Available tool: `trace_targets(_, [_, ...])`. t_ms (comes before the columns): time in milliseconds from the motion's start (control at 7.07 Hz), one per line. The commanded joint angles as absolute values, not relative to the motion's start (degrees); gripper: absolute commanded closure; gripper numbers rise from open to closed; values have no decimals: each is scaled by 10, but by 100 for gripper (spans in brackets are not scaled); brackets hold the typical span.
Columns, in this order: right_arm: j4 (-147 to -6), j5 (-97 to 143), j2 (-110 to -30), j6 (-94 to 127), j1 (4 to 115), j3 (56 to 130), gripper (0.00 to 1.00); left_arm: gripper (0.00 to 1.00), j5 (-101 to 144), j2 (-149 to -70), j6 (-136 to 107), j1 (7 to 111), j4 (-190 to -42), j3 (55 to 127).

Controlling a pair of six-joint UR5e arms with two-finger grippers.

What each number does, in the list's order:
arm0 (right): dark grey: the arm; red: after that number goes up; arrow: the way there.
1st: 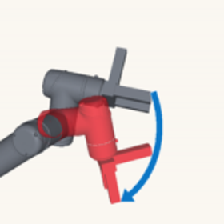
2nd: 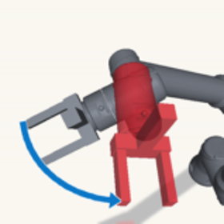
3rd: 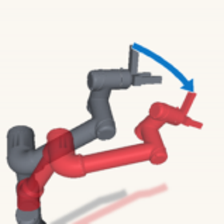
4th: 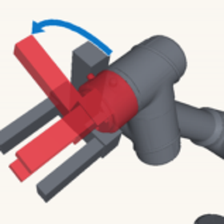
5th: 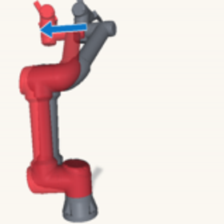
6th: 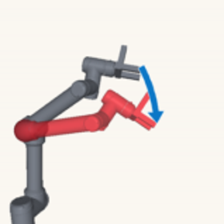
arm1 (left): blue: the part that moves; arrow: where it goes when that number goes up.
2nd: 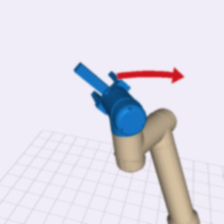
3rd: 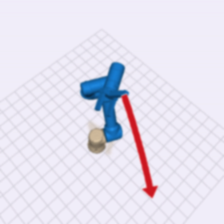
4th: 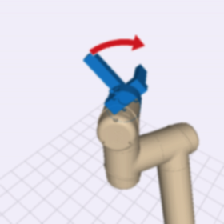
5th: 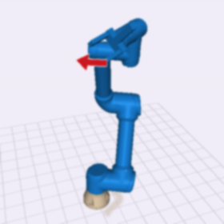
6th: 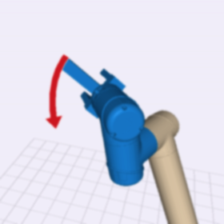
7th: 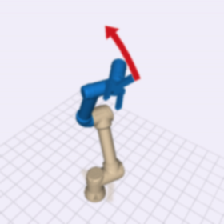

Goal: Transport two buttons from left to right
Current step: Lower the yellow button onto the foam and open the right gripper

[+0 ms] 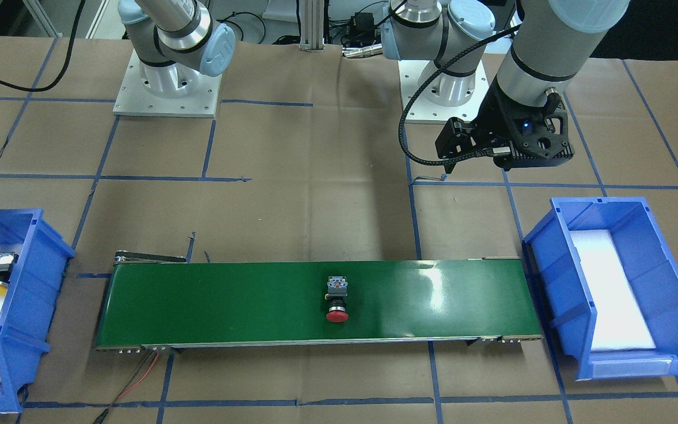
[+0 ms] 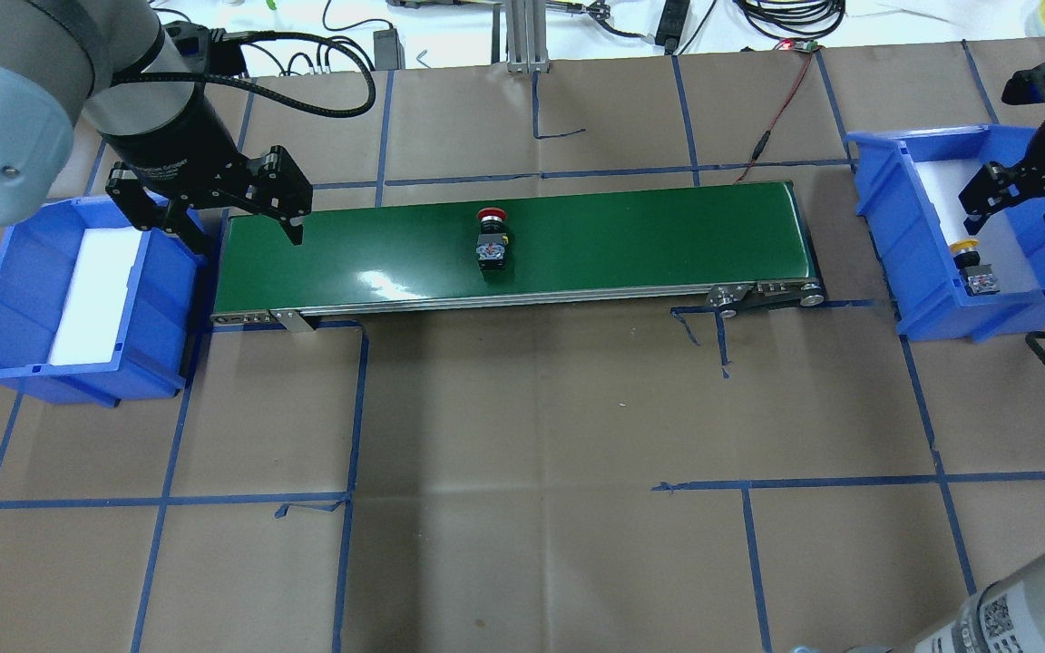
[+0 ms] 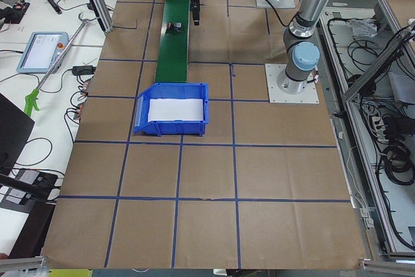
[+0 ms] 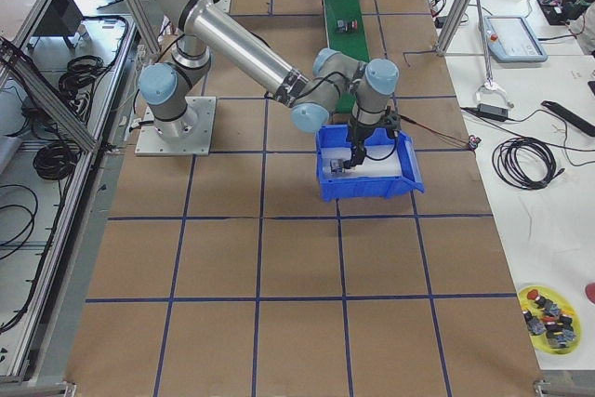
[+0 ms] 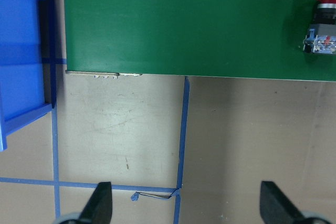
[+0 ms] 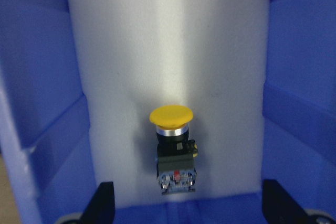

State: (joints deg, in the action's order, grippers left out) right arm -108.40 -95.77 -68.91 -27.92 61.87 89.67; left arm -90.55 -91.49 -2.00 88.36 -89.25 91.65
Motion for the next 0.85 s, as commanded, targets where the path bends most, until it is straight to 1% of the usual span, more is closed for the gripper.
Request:
trace_targets(0, [-1040,-955,-744,-278,638,861,0,0,-906,-916,-20,884,-895,917])
trace_targets(283, [-1034,-955,-761,-276,647,834,0,0,-907,-913,-19,884,-895,918])
trace_targets(424, [-1034,-955,-765,-270,668,834,0,0,-907,-913,-20,884,-895,918])
trace_targets(707, [-1034,-956,-780,-162,746,843,0,0,-907,-911,-19,884,-896,918])
